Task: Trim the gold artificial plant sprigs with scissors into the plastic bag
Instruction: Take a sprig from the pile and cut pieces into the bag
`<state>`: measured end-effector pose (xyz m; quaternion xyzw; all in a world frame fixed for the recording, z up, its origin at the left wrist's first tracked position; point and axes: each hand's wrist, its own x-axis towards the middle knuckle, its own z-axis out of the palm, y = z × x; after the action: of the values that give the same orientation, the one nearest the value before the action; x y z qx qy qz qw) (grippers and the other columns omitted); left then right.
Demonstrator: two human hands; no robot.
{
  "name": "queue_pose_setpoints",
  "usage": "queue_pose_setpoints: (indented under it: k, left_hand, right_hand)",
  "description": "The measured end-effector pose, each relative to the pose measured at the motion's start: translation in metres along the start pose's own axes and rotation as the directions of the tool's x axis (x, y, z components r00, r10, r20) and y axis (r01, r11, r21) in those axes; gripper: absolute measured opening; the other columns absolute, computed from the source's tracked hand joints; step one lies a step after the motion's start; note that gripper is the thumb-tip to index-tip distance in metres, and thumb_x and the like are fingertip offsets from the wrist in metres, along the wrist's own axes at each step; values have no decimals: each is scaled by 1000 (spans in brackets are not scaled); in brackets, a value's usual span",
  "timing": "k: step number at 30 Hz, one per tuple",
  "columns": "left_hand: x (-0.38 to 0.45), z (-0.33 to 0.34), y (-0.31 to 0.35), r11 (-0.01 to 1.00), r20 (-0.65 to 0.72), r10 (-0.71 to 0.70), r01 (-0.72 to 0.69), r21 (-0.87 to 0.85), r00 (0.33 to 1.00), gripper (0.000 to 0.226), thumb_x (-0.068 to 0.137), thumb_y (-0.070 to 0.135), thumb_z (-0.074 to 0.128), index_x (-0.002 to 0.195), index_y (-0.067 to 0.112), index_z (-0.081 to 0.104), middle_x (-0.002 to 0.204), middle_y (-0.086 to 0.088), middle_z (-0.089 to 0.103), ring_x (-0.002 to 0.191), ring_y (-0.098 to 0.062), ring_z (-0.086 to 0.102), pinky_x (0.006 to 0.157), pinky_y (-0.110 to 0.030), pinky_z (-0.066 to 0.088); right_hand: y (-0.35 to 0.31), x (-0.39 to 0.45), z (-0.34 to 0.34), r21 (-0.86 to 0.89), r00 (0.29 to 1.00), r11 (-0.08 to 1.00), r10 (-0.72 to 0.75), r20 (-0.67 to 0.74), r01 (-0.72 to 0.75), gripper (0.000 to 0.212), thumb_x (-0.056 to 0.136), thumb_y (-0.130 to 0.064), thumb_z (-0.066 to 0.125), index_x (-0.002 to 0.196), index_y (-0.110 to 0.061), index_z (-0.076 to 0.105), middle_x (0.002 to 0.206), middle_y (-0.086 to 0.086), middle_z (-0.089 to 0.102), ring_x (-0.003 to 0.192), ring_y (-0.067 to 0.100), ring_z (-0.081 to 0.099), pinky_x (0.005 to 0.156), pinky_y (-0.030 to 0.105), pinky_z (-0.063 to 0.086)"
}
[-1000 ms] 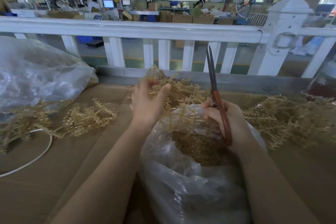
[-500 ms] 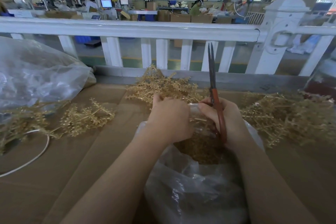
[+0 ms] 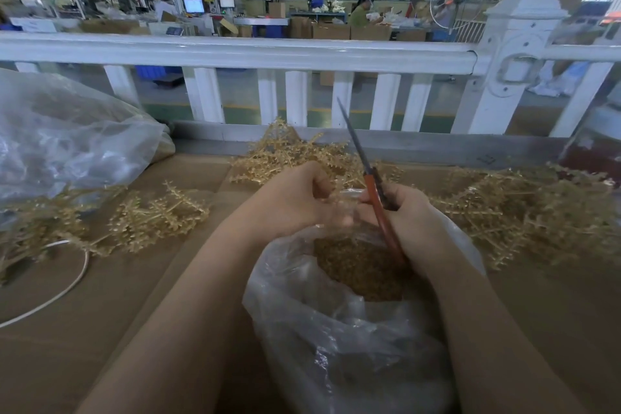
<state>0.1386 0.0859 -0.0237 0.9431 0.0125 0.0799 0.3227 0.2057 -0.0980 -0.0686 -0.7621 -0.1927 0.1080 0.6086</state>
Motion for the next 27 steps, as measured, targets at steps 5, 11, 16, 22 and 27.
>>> queue_pose_setpoints:
  k: [5,11,16,22,27]
  left_hand:
    - [1,7,-12,957,50,-72,55,286,996,50,87,21,71,134,26,54,128,1,61,111,-20,59,92,-32,49]
    - [1,4,-18,917,-312,-166,263,301,935,16,100,27,52,102,17,65,83,2,63,84,-24,60,68,-35,47]
    - [1,9,-17,934,-336,-244,314,171,910,49,91,33,66,131,16,45,117,-7,65,105,-30,61,80,-42,50]
    - [-6,-7,-8,961,-3,-192,189,203,981,81,61,61,82,133,45,49,141,4,34,138,-23,24,114,-54,17]
    - [-12,-24,7,956,91,-82,104,-274,992,68,52,88,65,89,33,75,91,12,75,86,-13,69,86,-36,51]
  right_hand:
    - [-3,-4,-6,347,991,932,-70,-113,105,16,84,-1,77,84,-17,73,69,-1,71,58,12,68,54,18,53]
    - [-3,-1,-14,507,984,858,5,-180,88,12,90,2,69,96,-6,63,64,1,64,51,15,47,42,20,38]
    - [-7,-8,-9,374,990,919,-84,-115,121,18,74,-9,81,90,-11,72,80,5,74,66,16,70,60,18,55]
    - [-10,-10,-4,299,988,942,-145,-49,153,13,69,-15,82,76,-22,74,84,2,70,83,21,67,84,37,59]
    - [-11,-11,-3,377,990,916,-141,-24,139,14,66,-17,83,76,-23,75,94,13,70,91,37,69,91,55,58]
